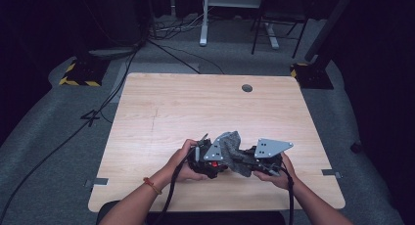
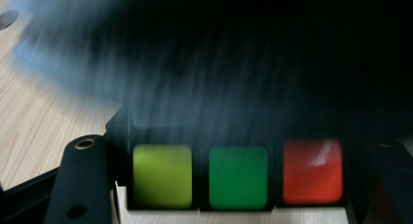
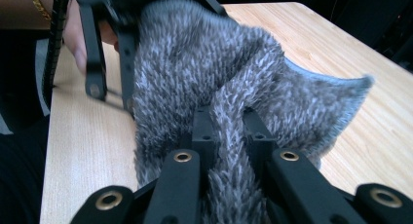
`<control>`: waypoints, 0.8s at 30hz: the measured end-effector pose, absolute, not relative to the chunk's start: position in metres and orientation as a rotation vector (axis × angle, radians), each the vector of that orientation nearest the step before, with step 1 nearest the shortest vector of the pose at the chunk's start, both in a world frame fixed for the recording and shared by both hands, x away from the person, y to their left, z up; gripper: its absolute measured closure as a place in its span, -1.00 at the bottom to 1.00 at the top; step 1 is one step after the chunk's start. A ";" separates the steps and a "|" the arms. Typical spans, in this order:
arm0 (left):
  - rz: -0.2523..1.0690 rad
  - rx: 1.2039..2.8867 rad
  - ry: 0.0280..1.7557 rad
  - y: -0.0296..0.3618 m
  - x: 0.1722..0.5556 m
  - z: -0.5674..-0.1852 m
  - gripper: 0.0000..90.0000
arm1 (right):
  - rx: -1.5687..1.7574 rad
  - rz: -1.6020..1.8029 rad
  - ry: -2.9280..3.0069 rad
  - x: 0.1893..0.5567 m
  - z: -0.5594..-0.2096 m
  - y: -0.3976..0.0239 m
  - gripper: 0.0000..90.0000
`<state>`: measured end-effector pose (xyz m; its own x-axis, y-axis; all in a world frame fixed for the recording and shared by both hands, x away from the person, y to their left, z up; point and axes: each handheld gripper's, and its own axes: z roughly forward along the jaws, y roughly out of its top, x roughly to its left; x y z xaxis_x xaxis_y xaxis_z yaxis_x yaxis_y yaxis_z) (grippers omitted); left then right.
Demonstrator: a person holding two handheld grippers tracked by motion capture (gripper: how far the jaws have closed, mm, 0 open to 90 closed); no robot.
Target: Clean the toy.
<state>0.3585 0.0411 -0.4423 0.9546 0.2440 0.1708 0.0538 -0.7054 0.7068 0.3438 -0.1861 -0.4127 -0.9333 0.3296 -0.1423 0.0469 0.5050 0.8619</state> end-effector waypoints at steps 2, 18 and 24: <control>0.311 2.328 0.214 0.041 0.358 -0.443 -0.26 | 0.317 1.411 2.457 0.344 -0.411 -0.187 0.78; 0.325 2.273 0.200 0.054 0.353 -0.432 -0.26 | 0.363 1.335 2.545 0.352 -0.430 -0.188 0.78; 0.331 2.296 0.208 0.053 0.354 -0.434 -0.26 | 0.325 1.396 2.514 0.346 -0.419 -0.188 0.78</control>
